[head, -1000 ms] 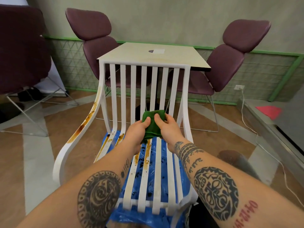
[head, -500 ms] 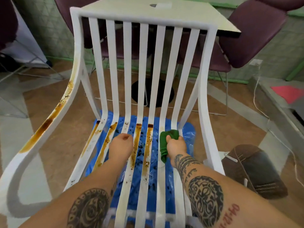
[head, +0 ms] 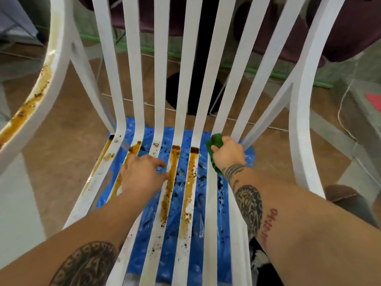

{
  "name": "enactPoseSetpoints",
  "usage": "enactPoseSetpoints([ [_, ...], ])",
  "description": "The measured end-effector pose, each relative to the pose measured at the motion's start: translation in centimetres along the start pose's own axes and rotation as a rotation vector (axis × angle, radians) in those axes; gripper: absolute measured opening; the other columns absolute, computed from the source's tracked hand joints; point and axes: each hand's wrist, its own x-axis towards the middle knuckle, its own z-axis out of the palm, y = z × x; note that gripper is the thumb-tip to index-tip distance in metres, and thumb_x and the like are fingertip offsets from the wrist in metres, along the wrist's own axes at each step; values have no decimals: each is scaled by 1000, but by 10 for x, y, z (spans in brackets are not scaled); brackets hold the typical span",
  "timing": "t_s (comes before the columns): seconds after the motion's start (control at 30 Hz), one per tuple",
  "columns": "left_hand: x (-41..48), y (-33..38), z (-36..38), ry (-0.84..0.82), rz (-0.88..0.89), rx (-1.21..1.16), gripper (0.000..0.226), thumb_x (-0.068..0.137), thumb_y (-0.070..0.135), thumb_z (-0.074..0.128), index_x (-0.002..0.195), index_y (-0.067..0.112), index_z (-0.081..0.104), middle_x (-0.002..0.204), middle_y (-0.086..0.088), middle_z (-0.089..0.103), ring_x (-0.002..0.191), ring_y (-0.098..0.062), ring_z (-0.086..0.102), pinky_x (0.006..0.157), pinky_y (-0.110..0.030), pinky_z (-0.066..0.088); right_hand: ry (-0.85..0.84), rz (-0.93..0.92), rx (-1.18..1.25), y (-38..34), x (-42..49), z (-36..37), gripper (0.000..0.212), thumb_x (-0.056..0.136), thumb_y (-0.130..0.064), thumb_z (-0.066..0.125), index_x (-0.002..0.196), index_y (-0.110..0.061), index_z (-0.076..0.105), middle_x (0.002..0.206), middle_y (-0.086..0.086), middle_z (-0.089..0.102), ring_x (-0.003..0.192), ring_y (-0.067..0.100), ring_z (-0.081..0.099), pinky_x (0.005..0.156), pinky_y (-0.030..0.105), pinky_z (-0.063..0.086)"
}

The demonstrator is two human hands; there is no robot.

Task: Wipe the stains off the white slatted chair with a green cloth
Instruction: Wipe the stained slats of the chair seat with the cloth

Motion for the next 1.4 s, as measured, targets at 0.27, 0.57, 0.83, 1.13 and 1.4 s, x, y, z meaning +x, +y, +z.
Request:
enactPoseSetpoints([
  [0.27, -22, -11, -2, 4, 20, -39, 41, 86, 58, 68, 123, 42, 67, 132, 12, 62, 133, -25, 33, 108, -51, 32, -179, -105, -376, -2, -29, -18, 18, 95, -27, 63, 103, -11, 65, 91, 9, 64, 84, 28, 63, 77, 37, 59],
  [0.57, -53, -14, -9, 1, -14, -54, 44, 86, 62, 64, 126, 42, 65, 134, 14, 59, 133, -22, 32, 106, -47, 34, -416, -36, -447, 1, -84, -32, 20, 86, -21, 57, 101, -8, 60, 98, 7, 61, 84, 21, 62, 74, 30, 58],
  [0.83, -66, -25, -2, 37, -6, -123, 40, 82, 59, 71, 117, 40, 71, 129, 13, 62, 132, -23, 31, 108, -49, 33, -168, -89, -197, 4, -58, -25, 39, 98, -33, 64, 127, -8, 61, 110, 13, 69, 95, 29, 65, 85, 38, 56],
  [1.13, -99, -13, -11, -45, 20, -68, 49, 80, 64, 71, 123, 40, 66, 135, 9, 61, 136, -28, 29, 104, -48, 29, -166, -208, -266, 35, -127, -5, 24, 98, -26, 64, 117, -12, 66, 108, 14, 66, 94, 32, 65, 77, 35, 53],
  [1.4, -152, -5, -5, -131, 30, -14, 57, 77, 72, 67, 127, 45, 62, 139, 4, 56, 137, -32, 26, 107, -55, 27, -256, -312, -354, 55, -204, -3, 26, 100, -28, 59, 121, -13, 62, 114, 13, 54, 96, 33, 61, 81, 39, 53],
])
